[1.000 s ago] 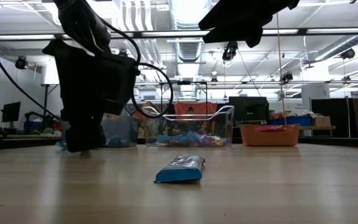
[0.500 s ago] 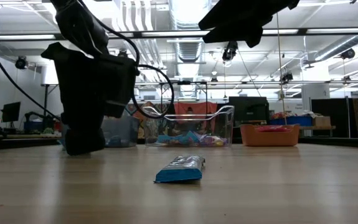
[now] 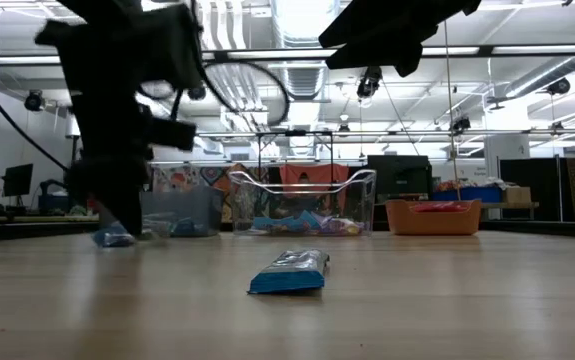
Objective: Sort candy
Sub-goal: Put the blue candy into the transparent bin
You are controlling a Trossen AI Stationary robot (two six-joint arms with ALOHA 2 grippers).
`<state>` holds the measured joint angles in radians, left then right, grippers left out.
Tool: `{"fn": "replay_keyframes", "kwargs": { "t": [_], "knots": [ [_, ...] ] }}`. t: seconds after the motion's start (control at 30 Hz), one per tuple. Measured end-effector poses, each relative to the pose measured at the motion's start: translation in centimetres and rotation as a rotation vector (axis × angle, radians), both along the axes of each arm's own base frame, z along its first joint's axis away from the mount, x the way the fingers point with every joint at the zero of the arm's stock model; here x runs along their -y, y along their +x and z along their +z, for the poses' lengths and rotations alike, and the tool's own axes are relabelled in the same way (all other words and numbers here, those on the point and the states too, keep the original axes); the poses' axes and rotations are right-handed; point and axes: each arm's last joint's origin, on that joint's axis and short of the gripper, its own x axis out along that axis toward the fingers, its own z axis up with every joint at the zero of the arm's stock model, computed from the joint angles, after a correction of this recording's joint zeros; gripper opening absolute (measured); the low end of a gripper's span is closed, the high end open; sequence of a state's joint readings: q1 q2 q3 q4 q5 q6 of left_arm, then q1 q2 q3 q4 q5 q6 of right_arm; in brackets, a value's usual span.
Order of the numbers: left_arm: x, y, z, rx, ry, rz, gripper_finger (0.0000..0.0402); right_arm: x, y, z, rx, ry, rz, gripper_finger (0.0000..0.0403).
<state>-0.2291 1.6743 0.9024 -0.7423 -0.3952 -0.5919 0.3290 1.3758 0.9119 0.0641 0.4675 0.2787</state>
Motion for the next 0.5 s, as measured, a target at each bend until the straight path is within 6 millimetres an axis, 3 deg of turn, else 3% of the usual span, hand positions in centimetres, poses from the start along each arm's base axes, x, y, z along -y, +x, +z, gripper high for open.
{"fn": "replay_keyframes", "kwargs": {
  "t": [0.23, 0.5],
  "knots": [
    [2.9, -0.7, 3.3, 0.146, -0.069, -0.223, 0.0, 0.0, 0.0, -0.1, -0.008, -0.003, 0.0, 0.0206],
    [3.2, -1.6, 5.4, 0.224, -0.065, -0.289, 0.0005, 0.0, 0.0, -0.1, -0.007, -0.003, 0.0, 0.0206]
  ]
}}
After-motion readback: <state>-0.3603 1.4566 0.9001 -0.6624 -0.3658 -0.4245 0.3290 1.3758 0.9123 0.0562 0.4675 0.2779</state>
